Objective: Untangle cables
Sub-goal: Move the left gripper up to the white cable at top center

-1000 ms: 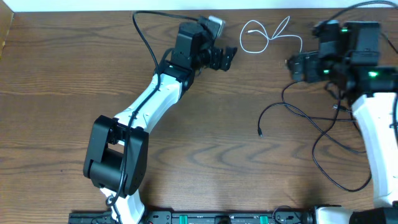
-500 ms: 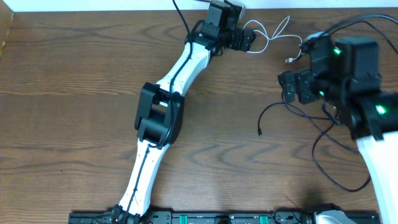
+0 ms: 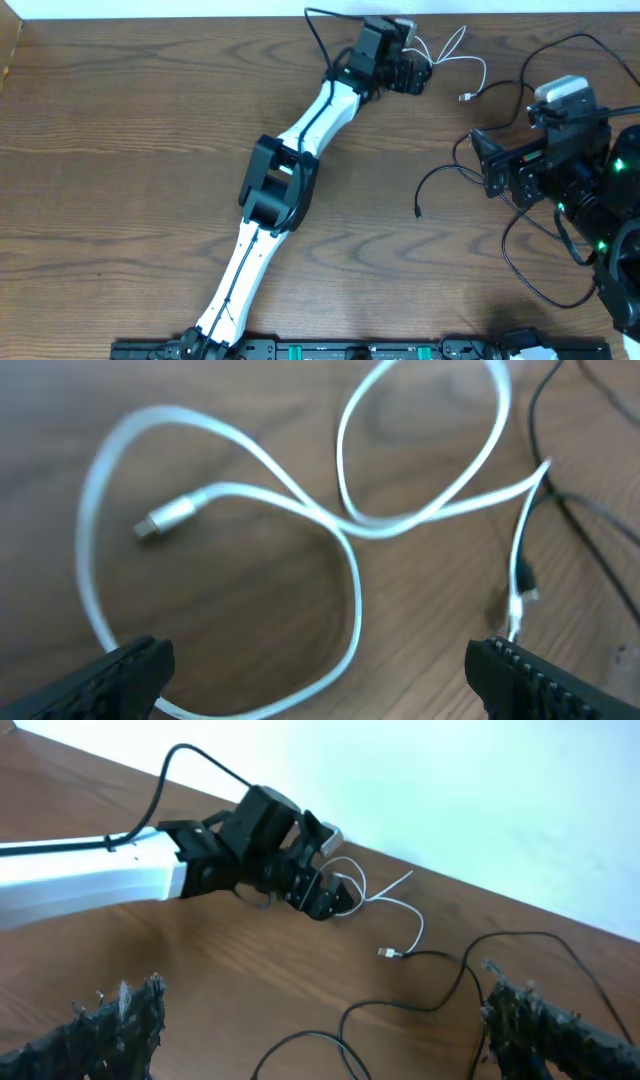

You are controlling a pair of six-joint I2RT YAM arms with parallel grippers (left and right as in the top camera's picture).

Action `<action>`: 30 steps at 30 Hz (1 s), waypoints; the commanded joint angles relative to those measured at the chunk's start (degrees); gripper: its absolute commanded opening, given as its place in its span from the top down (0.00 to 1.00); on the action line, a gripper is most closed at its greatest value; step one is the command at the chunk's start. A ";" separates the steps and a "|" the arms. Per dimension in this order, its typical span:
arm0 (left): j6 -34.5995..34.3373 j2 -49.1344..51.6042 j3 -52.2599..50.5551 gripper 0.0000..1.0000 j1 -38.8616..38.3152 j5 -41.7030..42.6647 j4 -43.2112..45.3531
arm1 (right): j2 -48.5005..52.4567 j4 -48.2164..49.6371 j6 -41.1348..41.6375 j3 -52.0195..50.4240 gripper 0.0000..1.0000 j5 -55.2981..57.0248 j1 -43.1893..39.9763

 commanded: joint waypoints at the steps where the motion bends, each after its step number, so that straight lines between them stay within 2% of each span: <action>1: -0.79 1.60 1.20 0.02 -0.31 0.50 -0.44 | 1.29 -0.76 -0.17 0.81 0.01 -0.07 0.48; 17: 1.09 4.98 1.20 0.02 -0.24 -3.19 -1.25 | 2.25 -1.38 -0.22 0.81 0.01 -0.63 0.48; 21: 1.77 4.98 1.20 0.02 -0.24 -10.80 -1.01 | 3.74 -1.51 -0.20 0.81 0.01 -0.66 0.48; 23: 7.50 4.98 1.20 0.17 -0.24 -12.04 -0.50 | 4.92 -1.40 -0.22 0.81 0.01 -1.33 0.48; 25: 10.38 4.98 1.20 0.28 -0.24 -12.07 0.07 | 5.57 -1.36 -0.20 0.81 0.01 -1.84 0.48; 27: 10.82 4.98 1.20 0.36 -0.24 -13.79 0.50 | 6.01 -1.40 -0.22 0.81 0.01 -1.97 0.48; 30: 10.80 4.98 1.20 0.36 -0.24 -14.60 0.66 | 5.99 -1.38 -0.22 0.81 0.01 -1.95 0.48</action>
